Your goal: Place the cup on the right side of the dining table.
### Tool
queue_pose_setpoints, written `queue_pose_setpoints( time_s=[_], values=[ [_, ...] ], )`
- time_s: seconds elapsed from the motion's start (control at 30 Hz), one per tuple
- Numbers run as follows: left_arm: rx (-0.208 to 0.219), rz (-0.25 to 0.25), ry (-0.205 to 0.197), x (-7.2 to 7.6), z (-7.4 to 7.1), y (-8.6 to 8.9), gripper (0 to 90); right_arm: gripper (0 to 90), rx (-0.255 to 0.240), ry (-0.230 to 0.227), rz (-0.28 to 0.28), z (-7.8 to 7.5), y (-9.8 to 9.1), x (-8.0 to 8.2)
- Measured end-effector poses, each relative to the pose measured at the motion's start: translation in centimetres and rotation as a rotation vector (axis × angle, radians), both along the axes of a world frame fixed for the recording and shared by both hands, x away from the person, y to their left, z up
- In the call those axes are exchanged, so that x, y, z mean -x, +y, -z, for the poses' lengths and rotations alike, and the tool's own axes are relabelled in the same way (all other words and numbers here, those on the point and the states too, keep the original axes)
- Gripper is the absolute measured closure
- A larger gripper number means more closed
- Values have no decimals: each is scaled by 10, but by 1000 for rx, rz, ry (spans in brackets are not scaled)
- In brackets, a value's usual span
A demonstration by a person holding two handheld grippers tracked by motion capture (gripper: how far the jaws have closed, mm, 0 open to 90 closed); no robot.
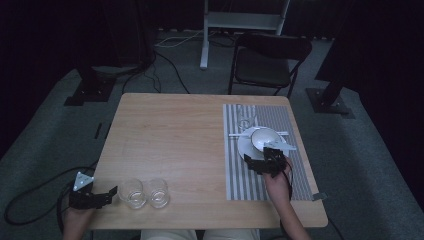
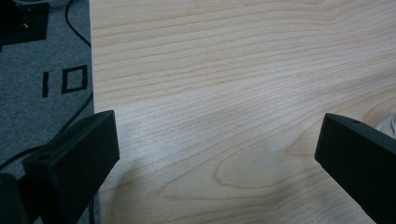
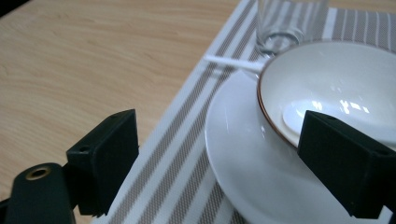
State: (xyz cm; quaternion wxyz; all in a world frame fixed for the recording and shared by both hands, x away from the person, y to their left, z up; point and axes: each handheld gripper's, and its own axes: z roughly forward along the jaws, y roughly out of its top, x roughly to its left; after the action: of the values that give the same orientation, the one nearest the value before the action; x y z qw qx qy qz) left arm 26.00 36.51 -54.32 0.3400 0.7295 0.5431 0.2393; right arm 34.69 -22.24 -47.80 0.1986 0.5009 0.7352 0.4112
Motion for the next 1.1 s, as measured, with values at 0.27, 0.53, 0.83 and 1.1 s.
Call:
queue_pose_setpoints(
  time_s=[0.27,0.53,0.83,1.1],
  values=[
    [-1,0,-2,0,0,0,2,120,-18,1,9,13,-16,19],
    [-2,0,-3,0,0,-1,2,119,-42,1,23,23,-36,40],
    [-6,0,-3,0,0,-1,2,119,-53,10,69,37,-64,61],
    [-9,-1,-4,0,0,-1,2,119,-60,34,143,49,-89,76]
  ],
)
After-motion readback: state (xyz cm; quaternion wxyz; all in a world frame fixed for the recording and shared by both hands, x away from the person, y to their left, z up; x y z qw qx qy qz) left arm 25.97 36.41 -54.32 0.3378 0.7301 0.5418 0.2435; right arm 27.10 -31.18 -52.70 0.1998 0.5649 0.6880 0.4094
